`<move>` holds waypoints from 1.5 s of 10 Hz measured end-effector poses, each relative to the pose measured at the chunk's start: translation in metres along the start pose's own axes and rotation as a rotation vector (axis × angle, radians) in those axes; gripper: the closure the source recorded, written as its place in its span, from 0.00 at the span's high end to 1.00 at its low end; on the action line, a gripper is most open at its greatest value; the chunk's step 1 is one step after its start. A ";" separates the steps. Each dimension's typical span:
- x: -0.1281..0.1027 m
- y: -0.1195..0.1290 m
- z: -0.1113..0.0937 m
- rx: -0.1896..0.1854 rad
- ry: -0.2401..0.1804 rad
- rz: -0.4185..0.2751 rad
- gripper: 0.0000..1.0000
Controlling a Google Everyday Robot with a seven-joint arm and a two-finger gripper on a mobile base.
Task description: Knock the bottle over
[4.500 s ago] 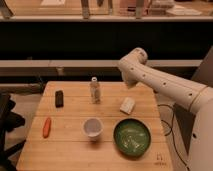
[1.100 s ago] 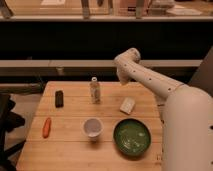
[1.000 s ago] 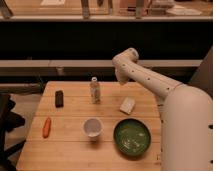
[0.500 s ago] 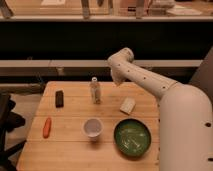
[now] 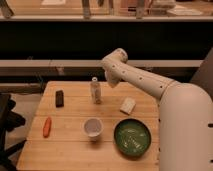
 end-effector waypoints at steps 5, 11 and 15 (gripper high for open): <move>-0.060 -0.021 -0.014 0.003 -0.036 -0.134 0.00; -0.110 -0.036 -0.022 0.016 -0.062 -0.243 0.00; -0.115 -0.035 -0.024 0.020 -0.069 -0.263 0.00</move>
